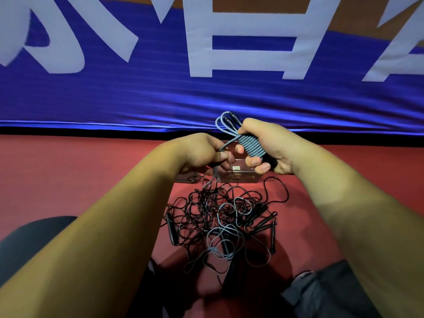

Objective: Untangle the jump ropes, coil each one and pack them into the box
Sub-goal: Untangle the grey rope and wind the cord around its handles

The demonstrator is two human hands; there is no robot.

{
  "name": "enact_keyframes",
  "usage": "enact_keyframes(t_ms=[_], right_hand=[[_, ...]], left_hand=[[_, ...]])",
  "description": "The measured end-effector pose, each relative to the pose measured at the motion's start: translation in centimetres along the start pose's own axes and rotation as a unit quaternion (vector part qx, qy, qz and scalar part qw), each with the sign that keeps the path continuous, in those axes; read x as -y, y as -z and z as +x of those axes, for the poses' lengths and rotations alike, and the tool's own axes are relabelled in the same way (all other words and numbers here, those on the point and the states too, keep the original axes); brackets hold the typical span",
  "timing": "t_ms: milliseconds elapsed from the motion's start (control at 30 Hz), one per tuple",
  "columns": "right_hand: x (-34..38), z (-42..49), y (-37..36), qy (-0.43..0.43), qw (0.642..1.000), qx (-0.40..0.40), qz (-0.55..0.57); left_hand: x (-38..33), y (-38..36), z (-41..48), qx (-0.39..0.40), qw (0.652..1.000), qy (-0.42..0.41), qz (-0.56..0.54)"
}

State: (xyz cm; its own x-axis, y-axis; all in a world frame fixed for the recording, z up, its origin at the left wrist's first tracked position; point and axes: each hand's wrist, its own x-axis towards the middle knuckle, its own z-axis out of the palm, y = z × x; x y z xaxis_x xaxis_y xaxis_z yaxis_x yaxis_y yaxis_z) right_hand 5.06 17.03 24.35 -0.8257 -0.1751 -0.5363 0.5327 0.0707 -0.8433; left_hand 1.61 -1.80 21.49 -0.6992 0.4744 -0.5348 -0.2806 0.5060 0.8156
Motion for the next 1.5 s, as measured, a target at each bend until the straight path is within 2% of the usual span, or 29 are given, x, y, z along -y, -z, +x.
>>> enact_keyframes(t_ms=[133, 333, 500, 733, 900, 933, 1000, 1067, 1100, 1200, 1333, 1433, 1500], right_hand=[[0.3, -0.4, 0.3, -0.020, 0.999, 0.035, 0.015], [0.2, -1.1, 0.3, -0.043, 0.995, 0.093, 0.003], [-0.2, -1.2, 0.4, -0.056, 0.990, 0.129, -0.016], [-0.2, -2.0, 0.6, -0.087, 0.975, 0.199, -0.047], [-0.1, -2.3, 0.2, -0.103, 0.965, 0.226, -0.084], [-0.2, -2.4, 0.0, -0.118, 0.958, 0.241, -0.100], [-0.6, -2.5, -0.3, -0.153, 0.935, 0.268, -0.176], [-1.1, -2.1, -0.6, -0.173, 0.918, 0.248, -0.257], [-1.3, -2.0, -0.7, -0.169, 0.920, 0.226, -0.273], [-1.9, -1.0, -0.4, -0.137, 0.940, 0.156, -0.271], [-2.2, 0.3, 0.4, -0.094, 0.956, 0.076, -0.268], [-2.5, 0.9, 0.7, -0.070, 0.955, 0.028, -0.287], [-2.8, 1.4, 1.1, -0.054, 0.956, -0.014, -0.287]], left_hand=[[0.6, 1.0, -0.1, -0.010, 0.996, -0.047, 0.069], [0.4, 1.2, 0.4, -0.124, 0.976, -0.062, 0.167], [0.1, 1.0, 0.2, -0.200, 0.953, -0.114, 0.195], [0.2, 0.8, 0.4, -0.155, 0.950, -0.100, 0.251], [0.4, 1.2, 0.2, -0.149, 0.933, -0.143, 0.294], [0.4, 1.2, 0.3, -0.137, 0.934, -0.160, 0.287], [-0.1, 1.1, -0.2, -0.108, 0.957, -0.179, 0.200], [-0.8, 1.1, -0.7, -0.083, 0.968, -0.201, 0.127], [-1.4, 0.9, -1.0, -0.077, 0.965, -0.210, 0.135], [-2.6, 0.6, -1.5, -0.108, 0.948, -0.221, 0.203], [-2.6, 0.6, -1.5, -0.190, 0.900, -0.261, 0.293], [-2.3, 1.3, -1.4, -0.181, 0.872, -0.276, 0.362], [-2.3, 1.3, -1.5, -0.172, 0.858, -0.245, 0.417]])
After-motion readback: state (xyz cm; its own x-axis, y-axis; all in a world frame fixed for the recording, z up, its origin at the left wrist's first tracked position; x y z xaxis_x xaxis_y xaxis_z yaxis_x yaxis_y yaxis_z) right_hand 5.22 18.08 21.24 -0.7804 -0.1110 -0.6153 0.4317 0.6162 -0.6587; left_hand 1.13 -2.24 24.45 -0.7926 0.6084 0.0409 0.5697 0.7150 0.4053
